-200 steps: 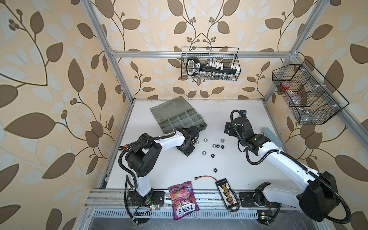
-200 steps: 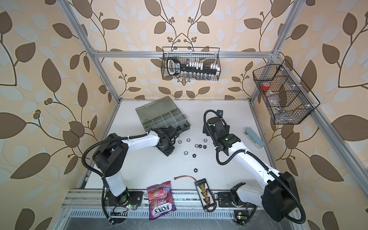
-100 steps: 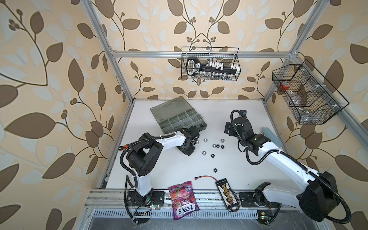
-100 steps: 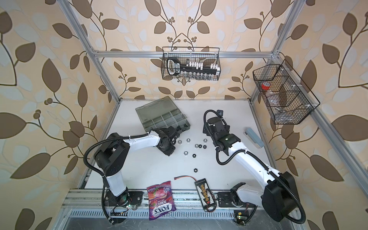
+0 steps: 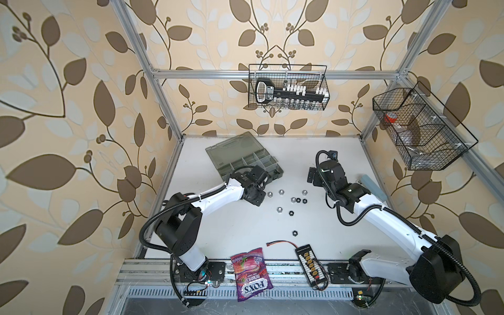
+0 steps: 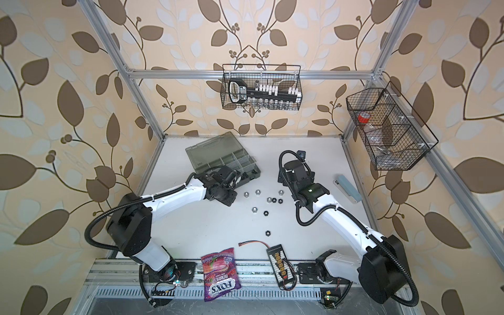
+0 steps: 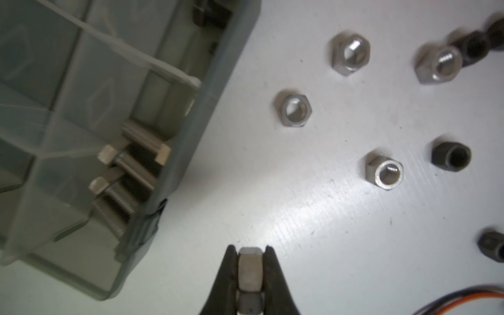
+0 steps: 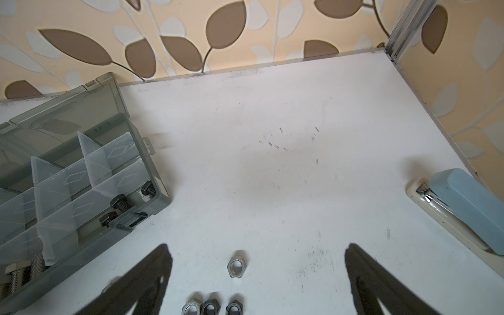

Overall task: Sort the screws and nuts into containers
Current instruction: Pick up the nut at the center of the table, then place the nut into the container.

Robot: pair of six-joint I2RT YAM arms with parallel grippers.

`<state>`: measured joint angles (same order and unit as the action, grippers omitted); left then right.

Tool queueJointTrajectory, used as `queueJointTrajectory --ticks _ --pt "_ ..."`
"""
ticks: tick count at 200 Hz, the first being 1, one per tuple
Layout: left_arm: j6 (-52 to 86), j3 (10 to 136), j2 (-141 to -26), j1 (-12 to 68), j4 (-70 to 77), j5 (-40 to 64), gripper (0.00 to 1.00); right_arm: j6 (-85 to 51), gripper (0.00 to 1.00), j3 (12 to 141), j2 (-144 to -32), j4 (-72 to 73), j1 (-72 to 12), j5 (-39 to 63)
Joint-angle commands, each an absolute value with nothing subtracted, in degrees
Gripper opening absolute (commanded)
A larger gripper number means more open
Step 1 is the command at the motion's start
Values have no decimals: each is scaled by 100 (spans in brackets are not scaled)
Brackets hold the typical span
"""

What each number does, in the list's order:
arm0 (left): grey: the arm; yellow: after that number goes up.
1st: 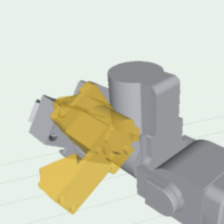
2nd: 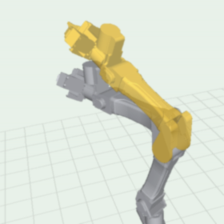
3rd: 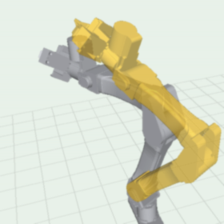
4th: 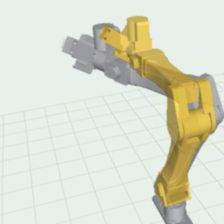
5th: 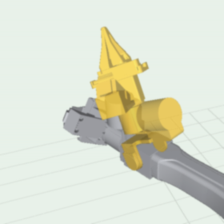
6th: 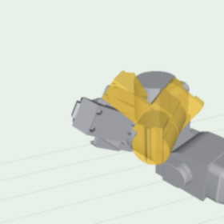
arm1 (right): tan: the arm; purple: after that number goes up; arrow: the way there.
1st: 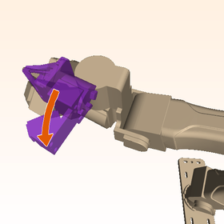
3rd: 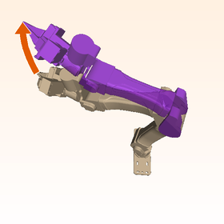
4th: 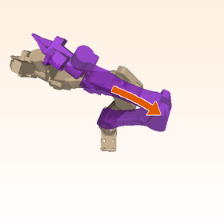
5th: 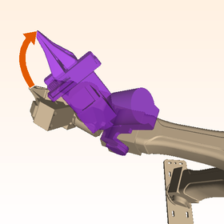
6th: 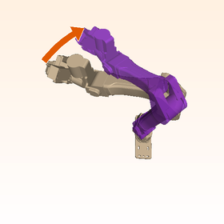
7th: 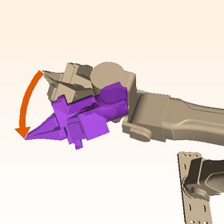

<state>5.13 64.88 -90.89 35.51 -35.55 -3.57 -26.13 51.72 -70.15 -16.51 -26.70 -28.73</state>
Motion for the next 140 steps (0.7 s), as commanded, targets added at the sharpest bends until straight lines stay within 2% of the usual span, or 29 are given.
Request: queueJointTrajectory --ticks 1,77,140 --pt "901 6764 -8687 3077 -3646 -736 2 -2696 100 5219 -7016 -1717 -2660 -2884" --pt "1081 7080 -8891 1833 -3458 -683 1 -2676 100 5335 -7069 -1720 -2656 -2754" --pt "1194 7363 -9409 1492 -3246 -414 0 -2636 100 5280 -7119 -1654 -2660 -2673"
